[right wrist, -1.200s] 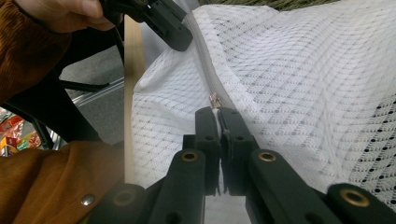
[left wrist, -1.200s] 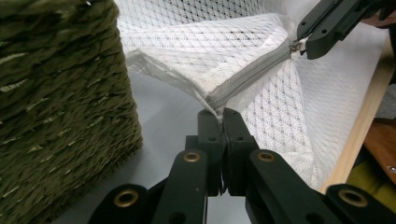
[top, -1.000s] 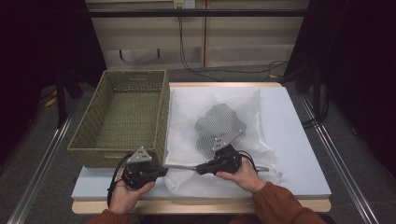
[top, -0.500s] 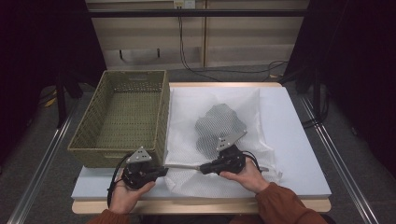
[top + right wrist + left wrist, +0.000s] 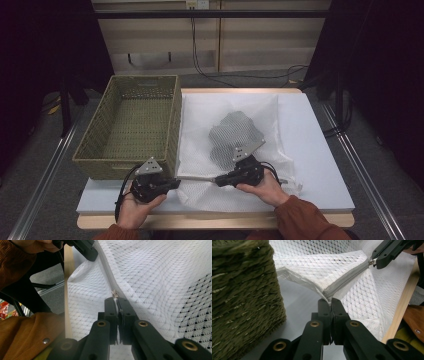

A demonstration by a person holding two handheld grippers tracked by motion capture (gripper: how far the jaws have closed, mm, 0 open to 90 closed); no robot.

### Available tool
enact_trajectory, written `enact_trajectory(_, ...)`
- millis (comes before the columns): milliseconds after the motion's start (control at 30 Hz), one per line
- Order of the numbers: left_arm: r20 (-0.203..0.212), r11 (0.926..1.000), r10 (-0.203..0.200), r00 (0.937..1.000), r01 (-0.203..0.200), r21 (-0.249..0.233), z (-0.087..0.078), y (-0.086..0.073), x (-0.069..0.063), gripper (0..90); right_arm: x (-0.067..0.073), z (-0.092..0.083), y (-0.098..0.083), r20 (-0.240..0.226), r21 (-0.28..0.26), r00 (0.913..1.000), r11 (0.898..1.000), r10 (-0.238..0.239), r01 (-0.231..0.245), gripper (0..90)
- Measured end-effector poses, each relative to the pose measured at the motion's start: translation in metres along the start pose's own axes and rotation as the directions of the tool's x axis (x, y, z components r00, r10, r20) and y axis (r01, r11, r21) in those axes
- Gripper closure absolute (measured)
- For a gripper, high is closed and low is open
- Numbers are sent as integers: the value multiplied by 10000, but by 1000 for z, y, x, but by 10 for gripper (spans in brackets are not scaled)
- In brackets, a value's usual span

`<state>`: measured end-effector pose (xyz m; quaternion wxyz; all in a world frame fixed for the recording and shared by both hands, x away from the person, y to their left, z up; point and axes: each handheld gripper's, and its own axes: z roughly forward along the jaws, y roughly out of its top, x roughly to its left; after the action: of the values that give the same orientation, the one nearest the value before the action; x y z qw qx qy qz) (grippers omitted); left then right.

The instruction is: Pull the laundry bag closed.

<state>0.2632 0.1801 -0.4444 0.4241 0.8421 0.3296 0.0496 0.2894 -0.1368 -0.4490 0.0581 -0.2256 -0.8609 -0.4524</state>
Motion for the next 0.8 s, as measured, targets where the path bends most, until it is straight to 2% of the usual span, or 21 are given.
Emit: enact_trajectory(800,35,10000,-26,10000,26,39,-1,-1,2,881,-4,-15,-9,339,-74,9993,9999,133,-130,868)
